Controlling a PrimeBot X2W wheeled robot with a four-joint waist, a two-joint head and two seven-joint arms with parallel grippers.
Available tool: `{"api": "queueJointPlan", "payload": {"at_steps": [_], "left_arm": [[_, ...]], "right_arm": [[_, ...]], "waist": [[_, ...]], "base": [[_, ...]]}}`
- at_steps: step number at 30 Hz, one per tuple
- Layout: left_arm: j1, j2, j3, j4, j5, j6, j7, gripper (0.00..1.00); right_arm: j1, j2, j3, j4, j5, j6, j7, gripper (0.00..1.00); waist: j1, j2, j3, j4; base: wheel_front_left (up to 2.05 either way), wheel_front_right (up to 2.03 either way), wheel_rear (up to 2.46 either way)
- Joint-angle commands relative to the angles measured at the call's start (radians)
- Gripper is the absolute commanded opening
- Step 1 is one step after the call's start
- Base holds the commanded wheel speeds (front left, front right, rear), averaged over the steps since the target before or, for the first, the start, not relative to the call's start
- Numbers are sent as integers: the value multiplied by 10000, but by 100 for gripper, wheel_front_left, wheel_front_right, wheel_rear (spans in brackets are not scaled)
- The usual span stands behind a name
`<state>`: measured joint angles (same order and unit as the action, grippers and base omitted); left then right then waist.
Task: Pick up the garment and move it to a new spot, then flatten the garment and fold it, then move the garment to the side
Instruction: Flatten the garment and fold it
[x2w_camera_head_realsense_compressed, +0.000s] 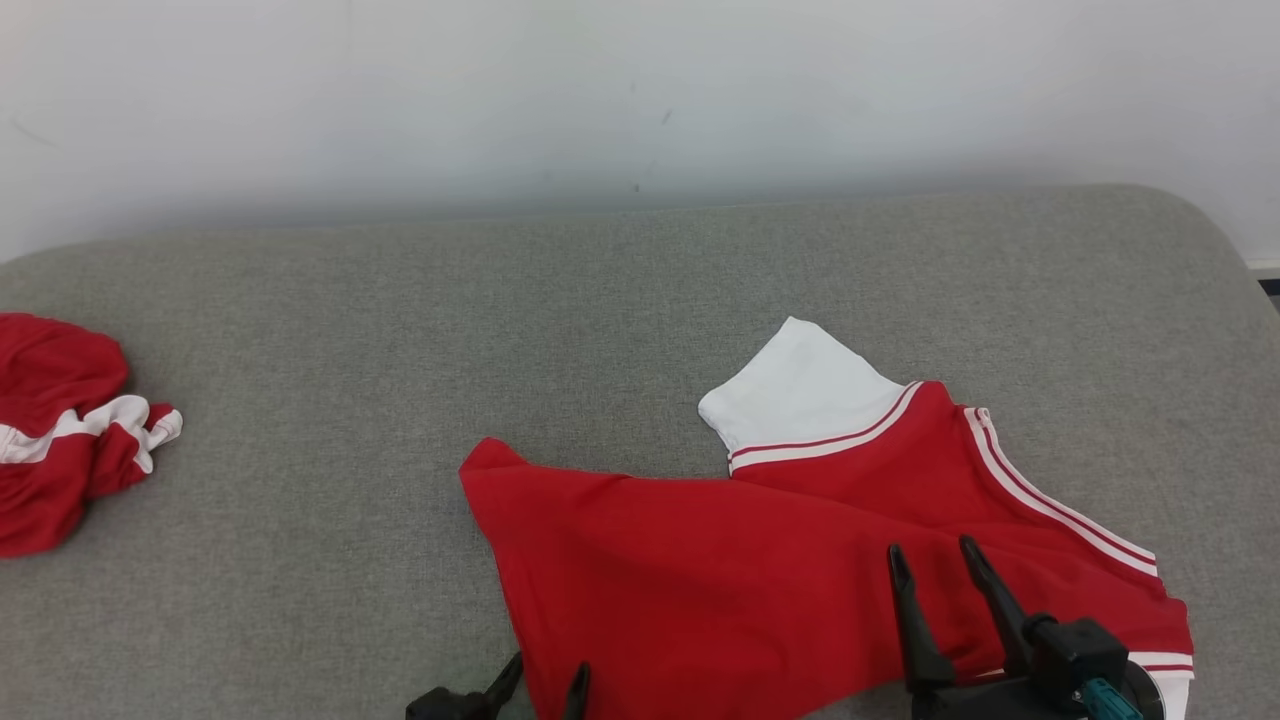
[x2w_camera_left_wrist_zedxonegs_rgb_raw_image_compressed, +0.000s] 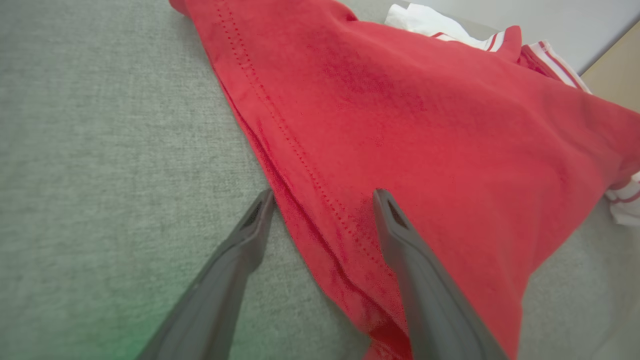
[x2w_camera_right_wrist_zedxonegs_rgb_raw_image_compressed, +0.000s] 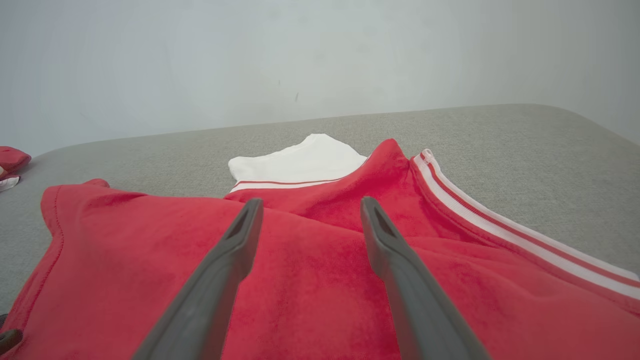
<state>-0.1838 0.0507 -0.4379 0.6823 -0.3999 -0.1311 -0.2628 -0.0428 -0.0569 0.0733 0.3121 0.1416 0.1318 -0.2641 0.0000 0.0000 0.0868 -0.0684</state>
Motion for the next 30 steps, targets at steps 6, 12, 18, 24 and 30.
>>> {"api": "queueJointPlan", "payload": {"at_steps": [6, 12, 18, 24, 30], "left_arm": [[-793, 176, -279, -66, -200, 14, -31, 0], [-1617, 632, -122, -960, 42, 16, -31, 0], [-2607, 1120, -291, -1253, 201, 17, -30, 0], [-3962, 1660, -685, -696, -46, 17, -30, 0], [-4886, 1915, -929, 143, -549, 17, -30, 0]], "right_arm": [[-201, 40, -19, -66, 135, -23, -2, 100], [-305, 48, -73, -176, 141, -23, -2, 100], [-504, 61, -35, -215, 150, -23, -2, 100], [-897, 66, 92, -188, 133, -23, -2, 100], [-1076, 67, 112, -118, 175, -23, -2, 100]], "waist": [[0, 0, 176, -87], [0, 0, 403, -167], [0, 0, 714, -331], [0, 0, 1159, -725], [0, 0, 1418, -1048]], "base": [[0, 0, 0], [0, 0, 0], [0, 0, 0], [0, 0, 0], [0, 0, 0]]}}
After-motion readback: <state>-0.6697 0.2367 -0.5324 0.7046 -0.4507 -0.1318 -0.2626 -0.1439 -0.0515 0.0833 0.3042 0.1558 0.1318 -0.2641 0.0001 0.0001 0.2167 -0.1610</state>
